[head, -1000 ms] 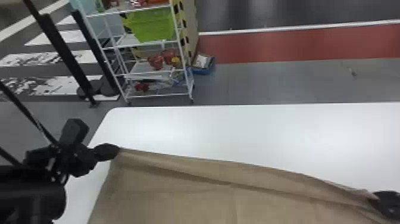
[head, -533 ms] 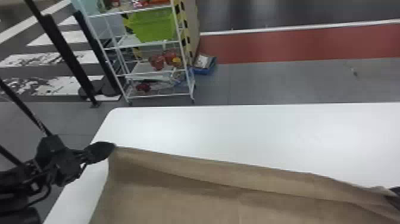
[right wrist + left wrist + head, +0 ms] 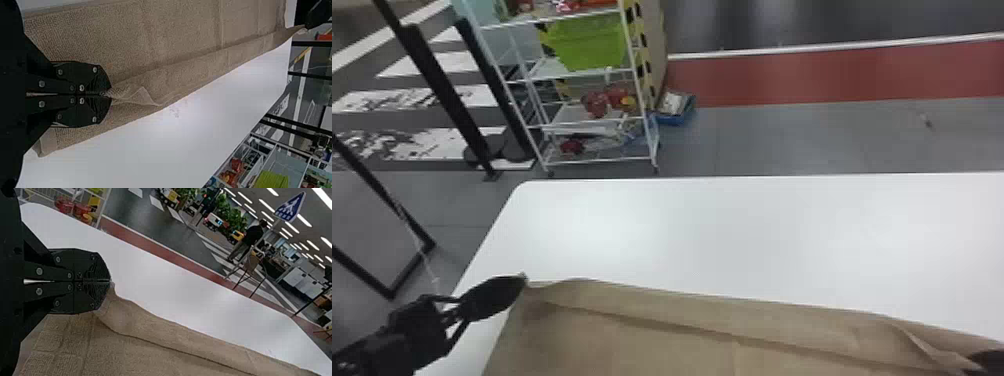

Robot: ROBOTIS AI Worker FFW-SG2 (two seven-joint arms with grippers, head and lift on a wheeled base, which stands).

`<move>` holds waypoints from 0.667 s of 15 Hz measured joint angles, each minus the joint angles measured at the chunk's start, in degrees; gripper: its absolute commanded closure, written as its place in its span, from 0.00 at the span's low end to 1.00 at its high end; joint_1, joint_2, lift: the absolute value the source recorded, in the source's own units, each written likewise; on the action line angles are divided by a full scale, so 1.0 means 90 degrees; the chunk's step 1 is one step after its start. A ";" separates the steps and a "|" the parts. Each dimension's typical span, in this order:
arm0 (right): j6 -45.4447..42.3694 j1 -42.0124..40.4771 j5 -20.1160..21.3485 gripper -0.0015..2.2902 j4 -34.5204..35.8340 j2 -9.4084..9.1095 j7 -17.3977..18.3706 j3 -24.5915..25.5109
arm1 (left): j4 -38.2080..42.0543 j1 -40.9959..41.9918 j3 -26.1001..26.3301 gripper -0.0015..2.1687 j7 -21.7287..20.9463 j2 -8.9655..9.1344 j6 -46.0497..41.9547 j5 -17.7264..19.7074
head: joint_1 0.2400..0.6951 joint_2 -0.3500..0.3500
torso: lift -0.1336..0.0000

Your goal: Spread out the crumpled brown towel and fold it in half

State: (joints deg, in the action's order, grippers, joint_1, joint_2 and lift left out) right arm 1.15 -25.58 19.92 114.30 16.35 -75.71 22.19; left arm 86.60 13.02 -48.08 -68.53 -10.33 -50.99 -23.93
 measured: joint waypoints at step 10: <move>-0.2442 -0.0277 0.1494 0.57 -0.0150 0.0191 0.0641 0.0143 | -0.1267 0.0008 -0.0432 0.99 -0.0082 -0.0671 -0.1771 -0.0105 | 1.00 0.87 | 0.09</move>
State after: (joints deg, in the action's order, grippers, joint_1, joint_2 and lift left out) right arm -20.82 -28.08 33.37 112.95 18.06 -69.94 23.48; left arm 75.20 13.09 -51.98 -69.27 -16.37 -66.93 -24.88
